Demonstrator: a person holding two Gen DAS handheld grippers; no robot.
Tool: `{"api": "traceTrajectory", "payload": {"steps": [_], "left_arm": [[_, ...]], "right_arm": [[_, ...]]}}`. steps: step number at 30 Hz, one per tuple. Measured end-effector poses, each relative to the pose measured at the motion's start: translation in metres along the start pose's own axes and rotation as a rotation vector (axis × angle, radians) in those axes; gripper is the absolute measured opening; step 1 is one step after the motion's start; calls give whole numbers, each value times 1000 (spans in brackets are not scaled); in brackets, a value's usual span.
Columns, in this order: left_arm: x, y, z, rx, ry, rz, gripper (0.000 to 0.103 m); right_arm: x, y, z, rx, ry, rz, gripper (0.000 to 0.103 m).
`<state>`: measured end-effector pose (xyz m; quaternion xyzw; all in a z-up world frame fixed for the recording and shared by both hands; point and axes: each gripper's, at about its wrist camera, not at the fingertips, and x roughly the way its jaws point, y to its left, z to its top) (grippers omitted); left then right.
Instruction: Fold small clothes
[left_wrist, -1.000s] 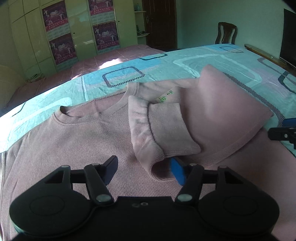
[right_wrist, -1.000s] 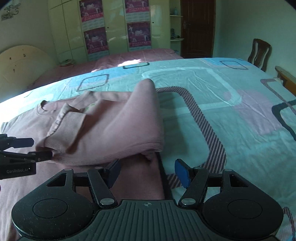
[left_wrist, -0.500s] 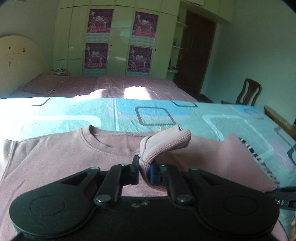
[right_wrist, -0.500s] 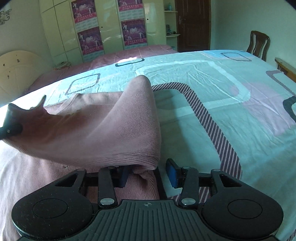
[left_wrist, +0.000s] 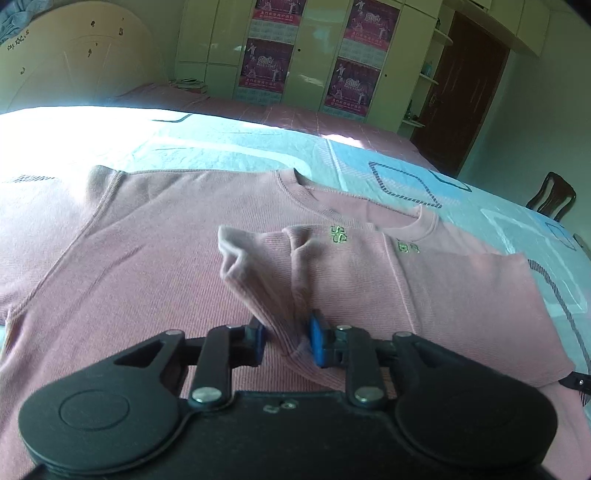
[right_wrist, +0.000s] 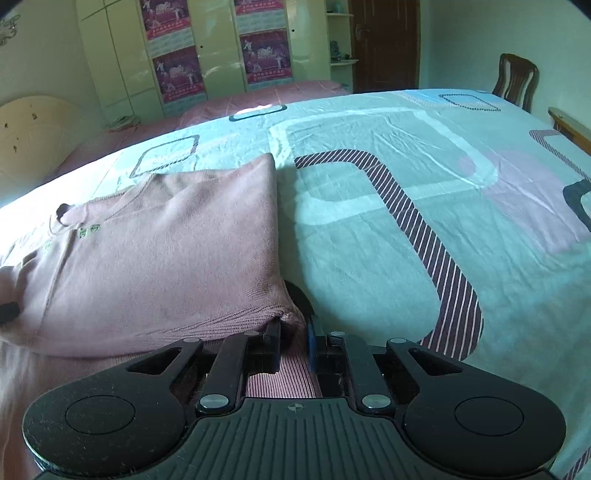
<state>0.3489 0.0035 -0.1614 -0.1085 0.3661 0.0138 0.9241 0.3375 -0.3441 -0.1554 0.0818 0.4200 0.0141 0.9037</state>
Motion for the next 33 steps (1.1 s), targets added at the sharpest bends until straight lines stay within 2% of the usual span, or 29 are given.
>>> {"api": "traceTrajectory", "payload": {"steps": [1,2,3,5,7,9,13,19,21,23,26,29,31,33], "left_arm": [[-3,4,2,-5,-1,12,37],[-10,11,3,-20,-17,35,48],[-19,18,2,-34,-48,70,51],[-31,28,6,-26,-108,108,51],[-41,29,11,-18,-159,116,51],[-40,21,17,13,-162,78,51],[-18,-3,19,68,-123,10,51],[20,-13,13,100,-54,21,51],[28,-12,9,110,-37,32,51],[31,-12,5,129,-47,43,51],[30,-14,6,133,-43,55,52],[32,-16,5,164,-50,69,54],[29,-18,9,160,-41,71,55],[23,-16,12,137,-37,75,58]], "right_arm": [[-7,-4,-2,3,9,10,12],[-13,-7,-3,9,11,17,12],[-22,-10,-5,19,3,24,13],[-32,-14,-1,30,-23,29,18],[-31,-16,12,52,-45,41,37],[-20,-15,27,64,-57,49,39],[21,-13,57,110,-32,92,39],[79,-6,92,151,-5,108,39],[89,-6,101,175,-22,100,38],[92,-6,107,175,-29,94,7],[100,-1,106,78,-64,-31,7],[95,1,107,42,-73,-30,8],[78,7,105,16,-111,-26,8],[60,16,100,8,-127,10,15]]}}
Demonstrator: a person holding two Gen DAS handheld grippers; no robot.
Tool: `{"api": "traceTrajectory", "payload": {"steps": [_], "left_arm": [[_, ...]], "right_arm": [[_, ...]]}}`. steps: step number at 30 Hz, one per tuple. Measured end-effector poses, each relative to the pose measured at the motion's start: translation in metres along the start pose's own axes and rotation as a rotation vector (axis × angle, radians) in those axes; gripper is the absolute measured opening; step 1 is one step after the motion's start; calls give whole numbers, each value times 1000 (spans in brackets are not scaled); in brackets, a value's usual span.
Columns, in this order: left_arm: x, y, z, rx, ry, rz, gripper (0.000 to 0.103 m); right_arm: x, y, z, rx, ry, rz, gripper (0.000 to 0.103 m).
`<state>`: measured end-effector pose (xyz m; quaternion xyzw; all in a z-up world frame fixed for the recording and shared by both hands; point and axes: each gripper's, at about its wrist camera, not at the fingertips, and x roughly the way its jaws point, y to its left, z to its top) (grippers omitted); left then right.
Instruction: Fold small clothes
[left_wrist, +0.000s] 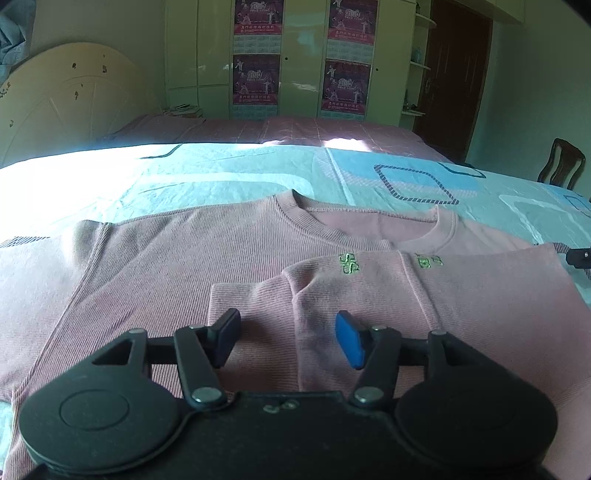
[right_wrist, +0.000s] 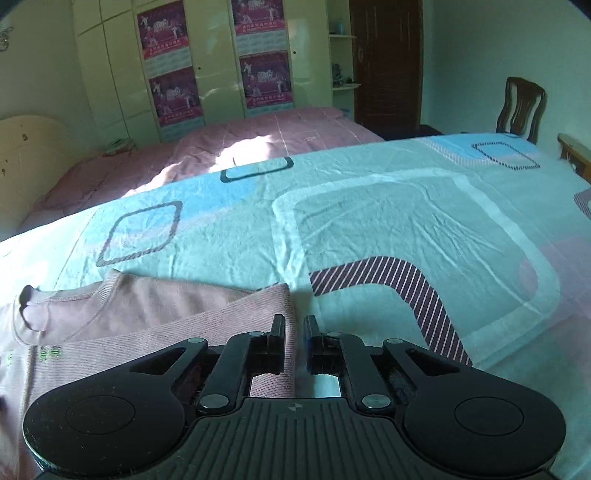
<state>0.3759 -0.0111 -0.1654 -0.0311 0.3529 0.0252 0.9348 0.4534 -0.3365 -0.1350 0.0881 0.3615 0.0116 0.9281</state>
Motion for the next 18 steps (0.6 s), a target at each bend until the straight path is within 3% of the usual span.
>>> {"api": "traceTrajectory", "payload": {"steps": [2,3,11,18], "left_arm": [[-7,2,4,-14,-5,0,60],[-11,3,5,-12,-11,1,62],[-55,36,-2,-90,18,25,65],[-99,113,-21,-215,23,126,65]], "right_arm": [[-15,14,-10,-41,6,52,47],[-24,27,-18,-77,6,69,54],[-45,104,-61,-173,93,253,56],[-56,175,-72,-225,117,343,56]]}}
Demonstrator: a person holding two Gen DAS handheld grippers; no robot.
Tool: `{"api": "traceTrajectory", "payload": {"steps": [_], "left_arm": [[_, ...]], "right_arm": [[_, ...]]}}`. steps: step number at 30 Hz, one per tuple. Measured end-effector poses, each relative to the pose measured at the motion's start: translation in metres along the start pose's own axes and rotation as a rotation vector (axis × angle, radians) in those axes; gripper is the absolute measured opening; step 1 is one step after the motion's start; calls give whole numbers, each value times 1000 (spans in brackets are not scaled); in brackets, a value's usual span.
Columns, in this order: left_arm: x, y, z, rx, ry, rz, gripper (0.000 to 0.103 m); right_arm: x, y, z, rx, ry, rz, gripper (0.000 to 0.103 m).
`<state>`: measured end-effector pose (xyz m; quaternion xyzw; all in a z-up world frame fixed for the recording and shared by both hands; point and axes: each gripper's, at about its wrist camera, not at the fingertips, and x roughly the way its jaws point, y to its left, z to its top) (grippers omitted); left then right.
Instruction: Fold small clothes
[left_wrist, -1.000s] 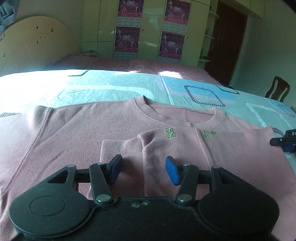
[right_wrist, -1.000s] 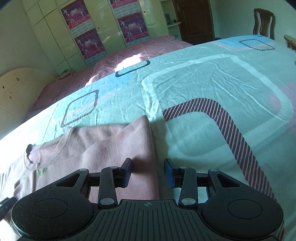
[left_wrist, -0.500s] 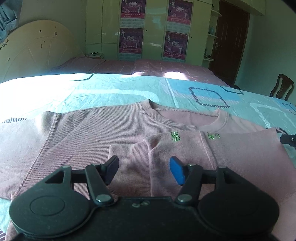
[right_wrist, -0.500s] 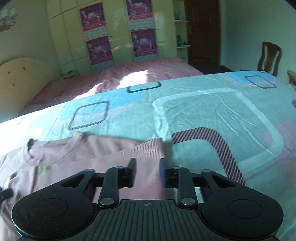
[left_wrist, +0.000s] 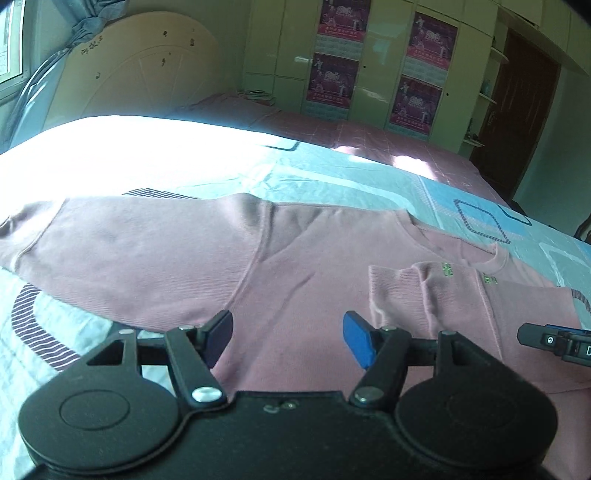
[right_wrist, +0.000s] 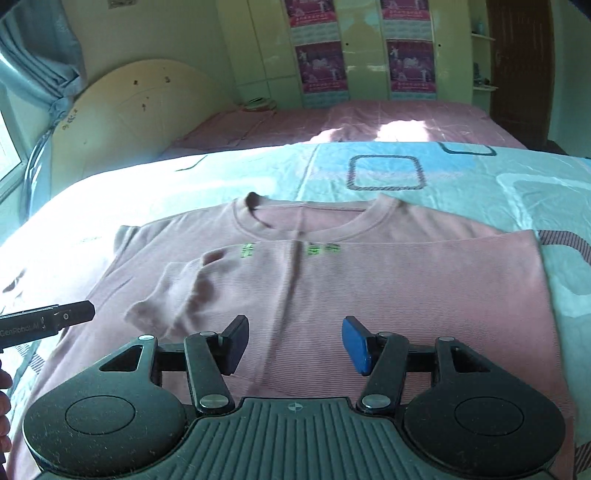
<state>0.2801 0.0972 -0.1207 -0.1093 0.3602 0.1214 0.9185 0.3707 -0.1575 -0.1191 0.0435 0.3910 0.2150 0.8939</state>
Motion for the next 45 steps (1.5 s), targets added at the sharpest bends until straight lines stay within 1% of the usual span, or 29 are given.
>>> {"api": "traceTrajectory", "payload": {"steps": [5,8,12,15,17,21,24,25,26,28,29,30,31,32,34,35,37,38,40,41,43,45], "left_arm": [[-8,68,1,-92,3,77,65],[-9,108,4,-141,2,123,65],[-7,166,8,-240,1,197,65],[0,212,13,-329,4,246,65],[6,238,16,-377,1,273,64],[18,273,28,-438,-17,297,64],[31,293,38,-472,-30,296,65],[36,297,40,-482,-33,290,65],[39,299,41,-486,-43,288,65],[43,302,43,-493,-65,282,60],[44,303,43,-499,-77,286,47],[45,306,43,-510,-89,291,36],[46,309,42,-519,-101,294,31],[46,310,41,-526,-108,295,22],[47,313,41,-528,-122,288,14],[46,311,41,-515,-126,284,8],[43,302,44,-480,-151,278,6],[38,295,47,-455,-172,270,6],[28,275,54,-389,-215,237,6],[23,265,58,-366,-229,213,6],[9,234,66,-292,-262,140,6],[-3,192,73,-201,-292,48,6]], "right_arm": [[18,43,6,-10,39,18,56],[28,66,11,-14,41,19,56],[46,84,12,7,59,1,56],[55,92,9,14,65,-24,56],[57,92,9,36,49,-23,56],[56,91,11,56,16,-68,56],[52,85,15,75,-29,-129,56],[54,83,15,72,-31,-157,56],[60,81,15,70,-11,-182,56],[75,78,9,70,56,-190,56],[83,79,5,50,88,-191,56],[85,81,1,23,77,-201,56],[85,81,0,22,74,-202,56],[84,78,0,46,71,-194,56],[76,71,1,112,38,-178,56],[75,70,-1,114,25,-190,56],[83,76,-5,45,54,-207,56],[81,77,-4,34,56,-205,56],[74,71,1,94,42,-156,56],[68,69,2,118,26,-151,56],[59,67,3,117,4,-153,56],[48,64,3,128,-7,-137,56]]}}
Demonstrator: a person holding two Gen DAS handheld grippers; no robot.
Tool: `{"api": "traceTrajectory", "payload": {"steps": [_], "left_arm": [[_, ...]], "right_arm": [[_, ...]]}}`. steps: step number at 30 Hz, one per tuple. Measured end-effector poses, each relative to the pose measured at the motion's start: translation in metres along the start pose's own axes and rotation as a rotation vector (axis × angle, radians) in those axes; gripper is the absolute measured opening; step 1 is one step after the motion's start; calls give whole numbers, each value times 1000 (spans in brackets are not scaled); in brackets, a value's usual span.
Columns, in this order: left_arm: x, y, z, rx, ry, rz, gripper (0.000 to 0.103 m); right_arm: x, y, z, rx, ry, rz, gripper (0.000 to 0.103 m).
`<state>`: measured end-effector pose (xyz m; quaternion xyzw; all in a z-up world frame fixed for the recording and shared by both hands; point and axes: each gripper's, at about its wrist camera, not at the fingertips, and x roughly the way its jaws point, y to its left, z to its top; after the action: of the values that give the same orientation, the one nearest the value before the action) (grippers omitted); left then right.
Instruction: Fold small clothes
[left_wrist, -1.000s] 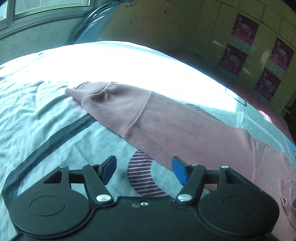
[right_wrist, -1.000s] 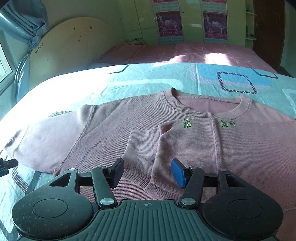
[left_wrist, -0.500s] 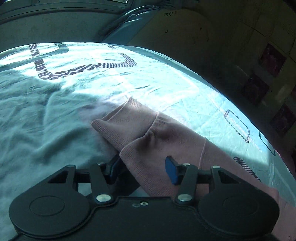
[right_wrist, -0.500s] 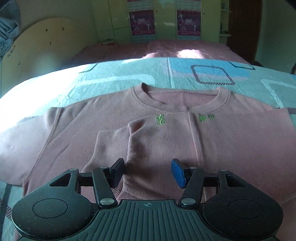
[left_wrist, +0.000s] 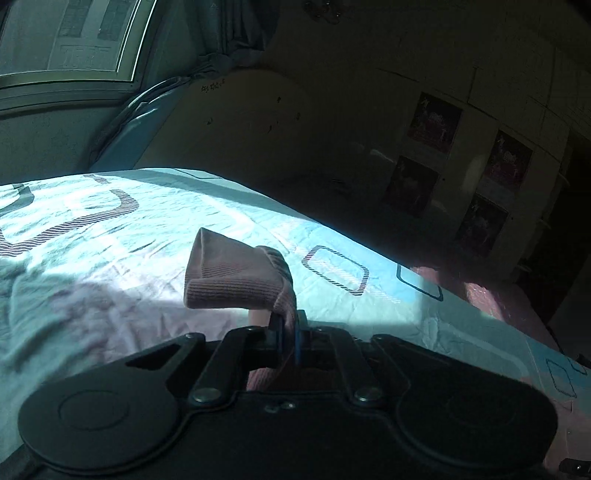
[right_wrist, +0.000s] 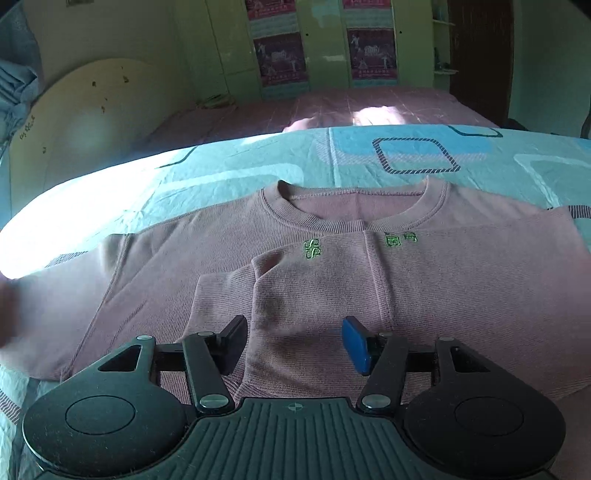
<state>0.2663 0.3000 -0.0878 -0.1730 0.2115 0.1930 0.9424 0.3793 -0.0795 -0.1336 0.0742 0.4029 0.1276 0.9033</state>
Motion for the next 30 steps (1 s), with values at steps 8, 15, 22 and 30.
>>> {"api": "traceTrajectory", "payload": {"steps": [8,15,22,30], "left_arm": [[-25,-172,-47,209,74,-384,6],[-27,-289,-137,433,204,-545,6],[-23,-302,-181,583,314,-505,38],[-48,-244,-152,580,197,-317,65]], "right_arm": [[-44,-50,1,63,-53,-3,57],[-75,-114,-8,136,-64,-56,57],[-82,-138,-13,199,-30,43,57],[-47,-125,-13,266,72,178,76]]}}
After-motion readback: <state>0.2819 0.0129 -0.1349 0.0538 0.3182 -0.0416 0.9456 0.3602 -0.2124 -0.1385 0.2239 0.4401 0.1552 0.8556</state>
